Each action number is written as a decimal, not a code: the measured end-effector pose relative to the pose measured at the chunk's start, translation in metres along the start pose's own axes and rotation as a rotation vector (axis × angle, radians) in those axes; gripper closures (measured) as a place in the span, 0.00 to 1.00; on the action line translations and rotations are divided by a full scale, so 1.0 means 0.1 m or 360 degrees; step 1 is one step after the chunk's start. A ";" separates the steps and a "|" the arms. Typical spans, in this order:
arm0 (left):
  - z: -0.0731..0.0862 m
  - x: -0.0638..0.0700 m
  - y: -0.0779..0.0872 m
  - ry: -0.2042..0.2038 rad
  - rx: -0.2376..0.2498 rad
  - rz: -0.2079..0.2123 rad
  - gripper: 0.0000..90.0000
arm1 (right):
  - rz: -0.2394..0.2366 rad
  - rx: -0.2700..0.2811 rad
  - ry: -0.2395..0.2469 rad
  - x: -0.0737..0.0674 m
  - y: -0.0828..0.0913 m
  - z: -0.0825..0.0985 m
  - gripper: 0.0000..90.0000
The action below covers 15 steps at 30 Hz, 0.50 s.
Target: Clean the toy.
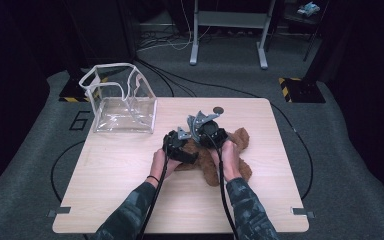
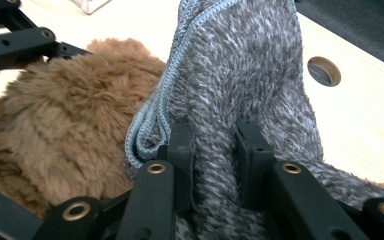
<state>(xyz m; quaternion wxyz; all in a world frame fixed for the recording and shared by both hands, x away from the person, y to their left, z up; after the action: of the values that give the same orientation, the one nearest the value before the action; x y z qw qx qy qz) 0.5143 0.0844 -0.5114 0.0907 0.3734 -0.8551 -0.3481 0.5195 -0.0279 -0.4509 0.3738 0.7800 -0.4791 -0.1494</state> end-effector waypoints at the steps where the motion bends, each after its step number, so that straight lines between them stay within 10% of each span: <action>1: 0.00 0.00 0.00 -0.0011 -0.0006 0.0000 0.06 | -0.0001 0.0007 0.0002 0.02 0.00 0.01 0.81; 15: 0.01 0.02 0.01 -0.0051 -0.0011 0.0003 0.06 | 0.0105 0.0001 -0.0084 0.32 0.10 0.12 0.82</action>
<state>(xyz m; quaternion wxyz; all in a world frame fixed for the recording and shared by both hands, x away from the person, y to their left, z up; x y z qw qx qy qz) 0.5121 0.0840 -0.5122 0.0786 0.3667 -0.8555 -0.3570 0.5222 -0.0635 -0.4478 0.3655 0.7598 -0.5141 -0.1574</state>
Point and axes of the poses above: each handheld gripper's, and its own axes: y roughly backward along the jaws, z roughly out of its underside, x roughly to its right, the point moved 5 cm from there along -y, roughly forward along the jaws, and after that the axes turned 4 degrees about -y, right-handed, at the moved point
